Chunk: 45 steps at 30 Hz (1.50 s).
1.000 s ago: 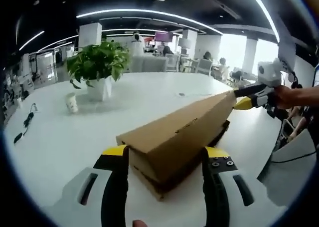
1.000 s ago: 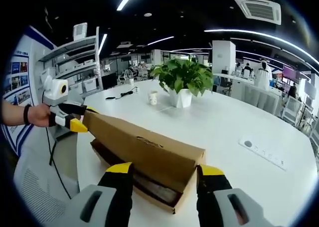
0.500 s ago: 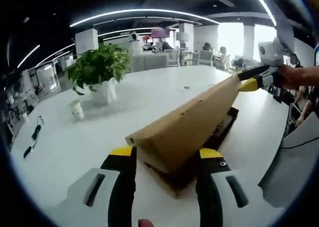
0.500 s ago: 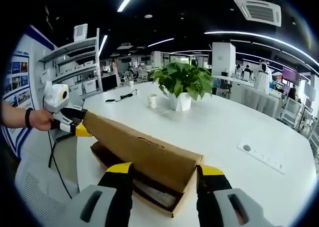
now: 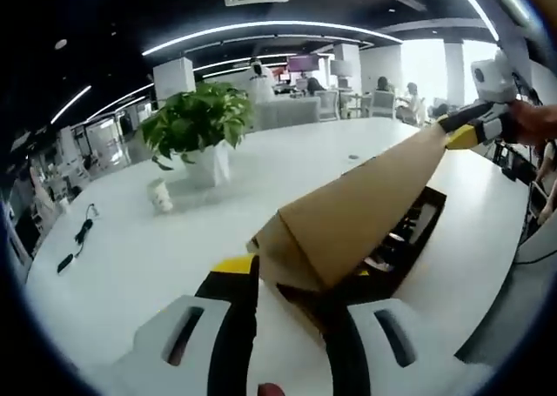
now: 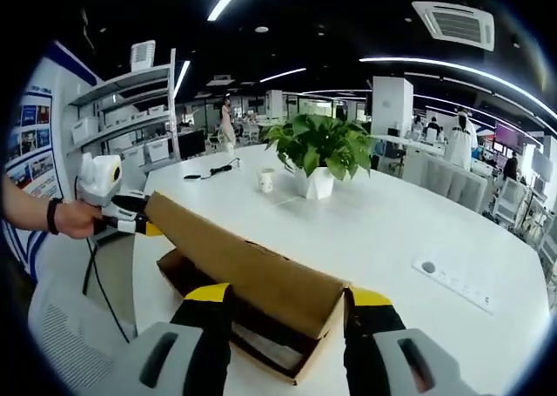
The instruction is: Operate the shoe box by opening the lid, removing the specified soft item, and placing it in the target area until the item is outside and the box remains undamaged.
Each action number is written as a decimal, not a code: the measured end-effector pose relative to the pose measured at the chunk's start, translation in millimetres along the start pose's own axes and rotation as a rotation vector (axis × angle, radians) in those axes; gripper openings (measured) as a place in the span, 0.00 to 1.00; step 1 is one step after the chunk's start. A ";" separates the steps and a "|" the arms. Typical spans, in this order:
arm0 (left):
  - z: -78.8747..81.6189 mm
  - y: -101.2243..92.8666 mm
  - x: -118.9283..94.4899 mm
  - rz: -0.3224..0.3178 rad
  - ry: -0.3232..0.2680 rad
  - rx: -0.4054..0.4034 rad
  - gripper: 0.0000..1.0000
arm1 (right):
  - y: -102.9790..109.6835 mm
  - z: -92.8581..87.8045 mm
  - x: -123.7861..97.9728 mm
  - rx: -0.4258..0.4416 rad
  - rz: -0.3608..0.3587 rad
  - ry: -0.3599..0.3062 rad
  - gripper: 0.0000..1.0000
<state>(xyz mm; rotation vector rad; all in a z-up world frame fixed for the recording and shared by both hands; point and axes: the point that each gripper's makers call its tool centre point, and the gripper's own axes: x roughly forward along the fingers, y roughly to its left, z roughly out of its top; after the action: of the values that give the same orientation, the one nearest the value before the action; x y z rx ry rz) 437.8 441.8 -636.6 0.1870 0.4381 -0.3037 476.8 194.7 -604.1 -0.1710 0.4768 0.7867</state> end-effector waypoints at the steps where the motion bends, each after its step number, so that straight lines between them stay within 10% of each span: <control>1: 1.2 -0.8 0.4 0.001 -0.004 0.003 0.20 | 0.0 1.2 0.0 0.001 0.001 -0.001 0.49; 28: 18.3 19.4 4.2 0.111 0.007 -0.050 0.08 | 0.5 22.2 -0.6 -0.042 0.000 -0.050 0.51; 45: 25.7 23.7 8.5 0.084 0.010 -0.070 0.07 | -24.3 20.7 16.1 -0.110 -0.062 0.000 0.31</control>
<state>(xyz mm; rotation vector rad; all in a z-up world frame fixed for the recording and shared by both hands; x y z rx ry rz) 462.9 455.7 -614.9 0.1385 0.4484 -0.2051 511.1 194.7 -594.1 -0.2863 0.4268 0.7529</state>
